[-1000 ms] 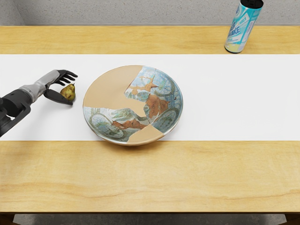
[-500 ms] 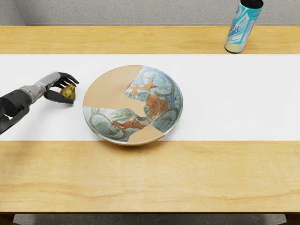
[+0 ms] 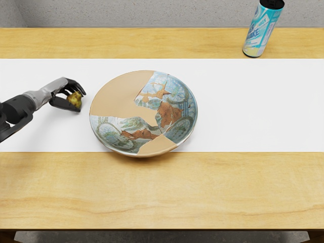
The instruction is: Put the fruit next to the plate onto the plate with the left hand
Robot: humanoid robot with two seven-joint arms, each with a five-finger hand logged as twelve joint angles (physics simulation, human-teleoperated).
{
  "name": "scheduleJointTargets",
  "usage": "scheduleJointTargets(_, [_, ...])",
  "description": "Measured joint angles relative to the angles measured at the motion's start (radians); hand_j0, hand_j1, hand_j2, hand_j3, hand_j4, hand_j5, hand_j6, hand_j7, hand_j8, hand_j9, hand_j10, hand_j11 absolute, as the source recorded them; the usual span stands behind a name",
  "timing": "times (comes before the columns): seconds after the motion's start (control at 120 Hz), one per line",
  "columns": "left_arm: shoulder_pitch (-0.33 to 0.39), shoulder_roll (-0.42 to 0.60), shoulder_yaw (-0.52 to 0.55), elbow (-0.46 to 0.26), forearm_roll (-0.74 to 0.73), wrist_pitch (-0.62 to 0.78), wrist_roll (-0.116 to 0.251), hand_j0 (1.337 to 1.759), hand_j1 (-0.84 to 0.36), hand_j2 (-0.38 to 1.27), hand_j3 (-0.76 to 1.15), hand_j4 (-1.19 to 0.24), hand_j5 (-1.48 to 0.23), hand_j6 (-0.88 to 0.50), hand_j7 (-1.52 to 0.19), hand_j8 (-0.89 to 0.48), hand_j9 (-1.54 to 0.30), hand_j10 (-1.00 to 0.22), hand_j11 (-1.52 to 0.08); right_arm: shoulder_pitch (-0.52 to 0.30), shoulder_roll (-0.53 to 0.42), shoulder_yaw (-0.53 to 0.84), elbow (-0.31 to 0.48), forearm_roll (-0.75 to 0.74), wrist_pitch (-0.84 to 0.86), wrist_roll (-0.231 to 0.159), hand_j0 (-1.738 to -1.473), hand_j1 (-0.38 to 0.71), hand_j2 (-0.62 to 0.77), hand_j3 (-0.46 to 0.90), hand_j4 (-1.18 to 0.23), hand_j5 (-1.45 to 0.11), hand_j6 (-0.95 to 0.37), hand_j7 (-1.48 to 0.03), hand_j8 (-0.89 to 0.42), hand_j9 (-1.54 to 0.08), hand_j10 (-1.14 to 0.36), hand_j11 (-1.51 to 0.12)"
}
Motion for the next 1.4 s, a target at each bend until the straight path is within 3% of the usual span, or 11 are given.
scheduleJointTargets(0.133, [0.000,0.001,0.012,-0.001,-0.001,0.002,0.000,1.653,-0.32,0.25,0.00,-0.71,-0.81,-0.52,-0.86,-0.40,-0.88,-0.46,-0.91,0.000,0.000,0.000,0.000,0.000,0.000,0.000,-1.658,-0.35,0.00,0.00,0.00,0.00,0.00,0.00,0.00,0.00,0.00,0.00])
scheduleJointTargets(0.392, [-0.018,0.017,0.027,0.000,0.005,-0.025,0.002,1.648,-0.23,0.13,0.00,-0.75,-0.94,-0.54,-0.97,-0.39,-1.00,-0.52,-0.99,0.000,0.000,0.000,0.001,0.000,0.000,0.000,-1.658,-0.35,0.00,0.00,0.00,0.00,0.00,0.00,0.00,0.00,0.00,0.00])
scheduleJointTargets(0.617, [-0.026,0.045,0.030,-0.002,0.006,-0.059,0.001,1.647,-0.28,0.32,0.00,-0.78,-1.05,-0.61,-1.05,-0.42,-1.07,-0.52,-1.07,0.000,0.000,0.000,0.001,0.000,0.000,0.000,-1.658,-0.35,0.00,0.00,0.00,0.00,0.00,0.00,0.00,0.00,0.00,0.00])
scheduleJointTargets(0.717, [-0.039,0.046,0.031,-0.003,0.007,-0.076,0.001,1.646,-0.27,0.24,0.00,-0.79,-1.08,-0.59,-1.08,-0.40,-1.09,-0.51,-1.10,0.000,0.000,0.000,0.001,0.000,0.000,0.000,-1.658,-0.35,0.00,0.00,0.00,0.00,0.00,0.00,0.00,0.00,0.00,0.00])
scheduleJointTargets(1.0, [-0.090,0.059,0.030,-0.007,0.008,-0.131,0.001,1.643,-0.25,0.21,0.00,-0.81,-1.14,-0.60,-1.12,-0.40,-1.13,-0.50,-1.15,0.000,0.000,0.000,0.001,0.000,0.000,0.000,-1.658,-0.35,0.00,0.00,0.00,0.00,0.00,0.00,0.00,0.00,0.00,0.00])
scheduleJointTargets(1.35, [-0.183,0.058,0.031,-0.011,0.001,-0.225,0.003,1.641,-0.39,0.42,0.00,-0.81,-1.17,-0.49,-1.16,-0.31,-1.16,-0.43,-1.17,0.006,0.000,0.001,0.001,0.001,0.000,0.000,-1.658,-0.35,0.00,0.00,0.00,0.00,0.00,0.00,0.00,0.00,0.00,0.00])
scheduleJointTargets(1.4, [-0.197,0.057,0.031,-0.011,0.000,-0.241,0.004,1.639,-0.37,0.36,0.00,-0.80,-1.18,-0.49,-1.17,-0.32,-1.16,-0.43,-1.18,0.007,0.000,0.001,0.001,0.001,0.000,0.000,-1.658,-0.35,0.00,0.00,0.00,0.00,0.00,0.00,0.00,0.00,0.00,0.00])
